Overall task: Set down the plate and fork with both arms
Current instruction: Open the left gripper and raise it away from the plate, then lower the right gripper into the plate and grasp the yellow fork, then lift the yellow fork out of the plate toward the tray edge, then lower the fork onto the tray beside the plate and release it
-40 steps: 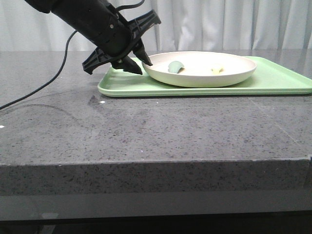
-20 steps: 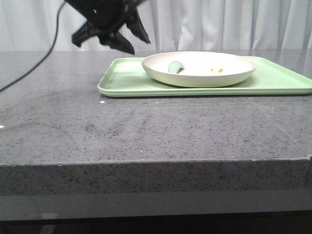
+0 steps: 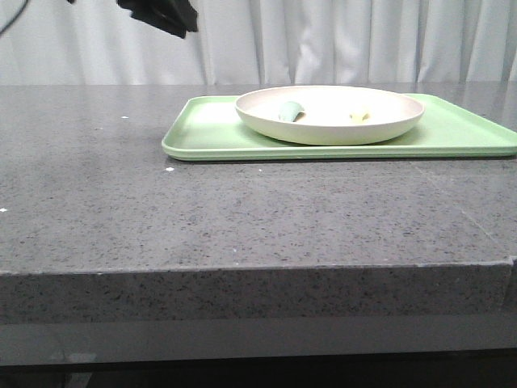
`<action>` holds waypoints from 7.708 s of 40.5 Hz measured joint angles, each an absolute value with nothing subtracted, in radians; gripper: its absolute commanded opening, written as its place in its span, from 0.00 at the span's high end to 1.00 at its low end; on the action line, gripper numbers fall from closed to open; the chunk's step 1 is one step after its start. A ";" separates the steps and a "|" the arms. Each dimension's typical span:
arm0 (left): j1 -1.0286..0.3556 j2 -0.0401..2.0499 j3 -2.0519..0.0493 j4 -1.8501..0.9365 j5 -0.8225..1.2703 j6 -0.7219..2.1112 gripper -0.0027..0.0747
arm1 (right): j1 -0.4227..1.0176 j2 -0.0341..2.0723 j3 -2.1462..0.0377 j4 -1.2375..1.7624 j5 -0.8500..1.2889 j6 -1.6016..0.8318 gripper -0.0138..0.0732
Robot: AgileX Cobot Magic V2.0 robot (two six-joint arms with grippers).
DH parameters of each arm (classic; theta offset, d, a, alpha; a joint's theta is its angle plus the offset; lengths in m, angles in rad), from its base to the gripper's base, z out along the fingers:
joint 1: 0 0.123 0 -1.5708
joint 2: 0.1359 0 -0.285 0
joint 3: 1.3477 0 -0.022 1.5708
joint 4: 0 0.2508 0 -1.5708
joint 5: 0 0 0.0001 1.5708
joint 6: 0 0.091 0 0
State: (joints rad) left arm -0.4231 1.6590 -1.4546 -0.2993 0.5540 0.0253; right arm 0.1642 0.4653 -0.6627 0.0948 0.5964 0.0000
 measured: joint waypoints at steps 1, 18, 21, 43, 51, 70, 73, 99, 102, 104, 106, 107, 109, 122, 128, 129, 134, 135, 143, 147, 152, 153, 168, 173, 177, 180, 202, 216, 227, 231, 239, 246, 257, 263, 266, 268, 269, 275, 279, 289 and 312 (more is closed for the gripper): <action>-0.423 1.637 -1.438 -0.290 0.550 0.025 0.99 | 0.164 0.465 -0.663 0.095 0.596 0.000 0.24; -0.423 1.130 -0.936 -0.176 0.335 0.051 0.99 | 0.164 0.465 -0.663 0.095 0.604 0.000 0.24; -0.423 1.039 -0.873 -0.140 0.318 0.053 0.99 | 0.164 0.465 -0.663 0.095 0.604 0.000 0.24; -0.423 0.366 -0.480 -0.099 0.318 0.054 0.99 | 0.164 0.465 -0.663 0.095 0.604 0.000 0.24; -0.423 0.191 -0.400 -0.099 0.324 0.054 0.99 | 0.164 0.465 -0.663 0.095 0.604 0.000 0.24; -0.423 0.148 -0.360 -0.096 0.339 0.056 0.99 | 0.164 0.785 -0.827 0.187 0.634 0.000 0.24; -0.423 0.148 -0.360 -0.096 0.339 0.056 0.99 | 0.164 0.889 -0.894 0.200 0.664 0.000 0.24; -0.423 0.148 -0.360 -0.096 0.339 0.056 0.99 | 0.241 1.611 -1.426 0.226 0.793 0.080 0.24; -0.423 0.148 -0.360 -0.096 0.339 0.056 0.99 | 0.241 1.672 -1.475 0.226 0.809 0.096 0.24; -0.423 0.148 -0.360 -0.096 0.339 0.056 0.99 | 0.243 1.707 -1.503 0.226 0.819 0.101 0.24; -0.423 0.148 -0.360 -0.096 0.339 0.056 0.99 | 0.245 1.738 -1.531 0.226 0.830 0.103 0.24; -0.423 0.148 -0.360 -0.096 0.339 0.056 0.99 | 0.247 1.755 -1.545 0.226 0.833 0.106 0.24; -0.423 0.148 -0.360 -0.096 0.339 0.056 0.99 | 0.254 1.782 -1.567 0.226 0.843 0.107 0.24; -0.423 0.148 -0.360 -0.096 0.339 0.056 0.99 | 0.276 1.877 -1.607 0.226 0.885 0.110 0.24; -0.423 0.148 -0.360 -0.096 0.339 0.056 0.99 | 0.276 1.886 -1.607 0.226 0.887 0.114 0.24; -0.423 0.148 -0.360 -0.096 0.339 0.056 0.99 | 0.276 1.886 -1.607 0.226 0.887 0.114 0.24; -0.423 0.148 -0.360 -0.096 0.339 0.056 0.99 | 0.276 1.891 -1.609 0.226 0.887 0.116 0.24; -0.423 0.148 -0.360 -0.096 0.339 0.056 0.99 | 0.276 1.893 -1.609 0.226 0.887 0.116 0.24; -0.423 0.148 -0.360 -0.096 0.339 0.056 0.99 | 0.276 1.911 -1.611 0.226 0.885 0.116 0.24; -0.423 0.148 -0.360 -0.096 0.339 0.056 0.99 | 0.276 1.911 -1.611 0.226 0.885 0.116 0.24; -0.423 0.148 -0.360 -0.096 0.341 0.058 0.99 | 0.276 1.911 -1.613 0.220 0.892 0.118 0.29; -0.423 0.148 -0.360 -0.096 0.341 0.058 0.99 | 0.276 1.911 -1.613 0.216 0.894 0.118 0.33; -0.423 0.148 -0.360 -0.096 0.341 0.058 0.99 | 0.276 1.917 -1.615 0.184 0.919 0.118 0.65; -0.423 0.148 -0.360 -0.096 0.341 0.058 0.99 | 0.276 1.917 -1.615 0.184 0.920 0.118 0.65; -0.423 0.148 -0.360 -0.096 0.341 0.058 0.99 | 0.276 1.917 -1.615 0.184 0.920 0.118 0.67; -0.423 0.148 -0.360 -0.096 0.341 0.058 0.99 | 0.276 1.917 -1.615 0.184 0.923 0.118 0.73; -0.423 0.148 -0.360 -0.096 0.341 0.058 0.99 | 0.276 1.921 -1.659 0.184 0.972 0.118 0.92; -0.423 0.148 -0.360 -0.096 0.341 0.058 0.99 | 0.253 1.914 -1.772 0.184 1.049 0.118 0.92; -0.423 0.148 -0.360 -0.096 0.341 0.058 0.99 | 0.159 1.847 -1.776 0.163 1.077 0.118 0.92; -0.423 0.148 -0.360 -0.096 0.341 0.058 0.99 | 0.121 1.838 -1.778 0.122 1.096 0.118 0.92; -0.423 0.148 -0.360 -0.096 0.341 0.058 0.99 | 0.080 1.840 -1.778 0.044 1.134 0.118 0.92; -0.423 0.148 -0.360 -0.096 0.341 0.059 0.99 | 0.078 1.876 -1.778 0.037 1.136 0.118 0.92; -0.423 0.148 -0.360 -0.096 0.341 0.059 0.99 | 0.078 1.927 -1.778 0.035 1.136 0.118 0.92; -0.423 0.148 -0.360 -0.096 0.341 0.059 0.99 | 0.078 1.960 -1.778 0.035 1.136 0.118 0.92; -0.423 0.148 -0.360 -0.096 0.341 0.059 0.99 | 0.078 1.975 -1.778 0.031 1.136 0.118 0.92; -0.423 0.148 -0.360 -0.096 0.341 0.059 0.99 | 0.078 1.979 -1.778 0.029 1.136 0.118 0.92; -0.423 0.148 -0.360 -0.096 0.341 0.059 0.99 | 0.078 1.979 -1.778 0.027 1.136 0.118 0.92; -0.423 0.148 -0.360 -0.096 0.341 0.059 0.99 | 0.078 1.981 -1.778 0.027 1.136 0.118 0.92; -0.423 0.148 -0.360 -0.096 0.341 0.059 0.99 | 0.078 1.985 -1.778 0.025 1.136 0.118 0.88; -0.423 0.148 -0.360 -0.096 0.341 0.060 0.99 | 0.078 1.987 -1.778 0.025 1.136 0.118 0.78; -0.423 0.148 -0.360 -0.096 0.341 0.060 0.99 | 0.078 1.987 -1.778 0.025 1.158 0.118 0.61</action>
